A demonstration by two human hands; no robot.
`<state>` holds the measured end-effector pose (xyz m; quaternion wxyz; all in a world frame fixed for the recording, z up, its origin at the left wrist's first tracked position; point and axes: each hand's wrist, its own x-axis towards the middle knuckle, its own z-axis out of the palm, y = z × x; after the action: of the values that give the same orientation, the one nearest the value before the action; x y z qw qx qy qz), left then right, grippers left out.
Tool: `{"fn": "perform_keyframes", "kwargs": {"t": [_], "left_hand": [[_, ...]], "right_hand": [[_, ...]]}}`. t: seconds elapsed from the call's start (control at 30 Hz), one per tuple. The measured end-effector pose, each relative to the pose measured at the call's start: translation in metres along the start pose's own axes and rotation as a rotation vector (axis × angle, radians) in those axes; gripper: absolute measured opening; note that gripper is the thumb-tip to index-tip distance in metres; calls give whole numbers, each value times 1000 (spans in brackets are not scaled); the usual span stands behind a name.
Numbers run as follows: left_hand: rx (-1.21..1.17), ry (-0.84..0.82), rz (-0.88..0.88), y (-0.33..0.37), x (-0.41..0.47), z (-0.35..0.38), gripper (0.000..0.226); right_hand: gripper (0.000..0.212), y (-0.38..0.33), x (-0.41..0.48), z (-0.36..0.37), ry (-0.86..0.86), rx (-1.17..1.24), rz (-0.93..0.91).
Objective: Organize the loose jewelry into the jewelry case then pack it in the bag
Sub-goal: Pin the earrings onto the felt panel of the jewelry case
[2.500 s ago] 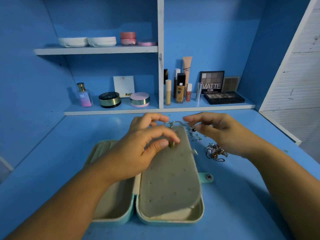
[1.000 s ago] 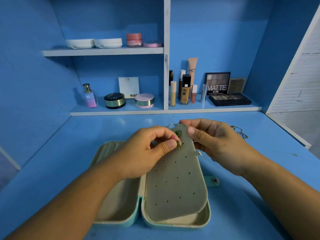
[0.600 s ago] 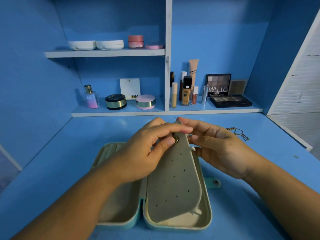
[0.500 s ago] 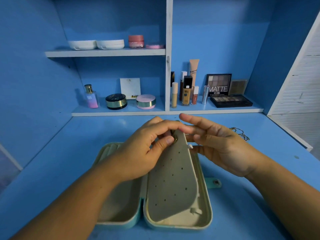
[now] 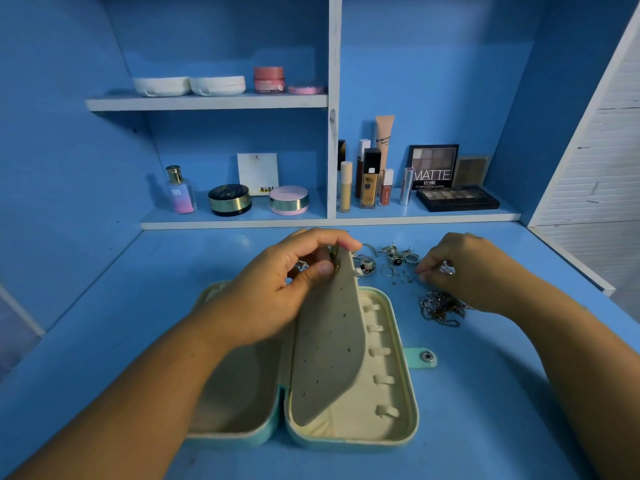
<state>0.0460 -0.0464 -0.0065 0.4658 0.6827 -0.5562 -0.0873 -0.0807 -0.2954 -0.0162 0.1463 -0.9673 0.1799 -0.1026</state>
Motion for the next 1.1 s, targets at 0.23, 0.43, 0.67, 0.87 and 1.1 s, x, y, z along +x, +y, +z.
{"fn": "perform_keyframes", "kwargs": {"t": [0.23,0.43,0.67,0.87,1.1], "left_hand": [[-58,-5,-22,-5,2,-2,27],[-93,3,-29,-6,2,-2,32],[-262,4,-72,-5,1,-12,34],[-329,16,-100,-3,-1,-17,33],[-355,27,-117,-4,-2,-23,34]], "right_hand": [[10,-5,3,8,12,-28,-16],[8,-8,5,11,15,-32,4],[6,-10,7,14,22,-37,22],[8,-11,9,15,-8,-55,39],[13,-11,7,18,11,-160,2]]}}
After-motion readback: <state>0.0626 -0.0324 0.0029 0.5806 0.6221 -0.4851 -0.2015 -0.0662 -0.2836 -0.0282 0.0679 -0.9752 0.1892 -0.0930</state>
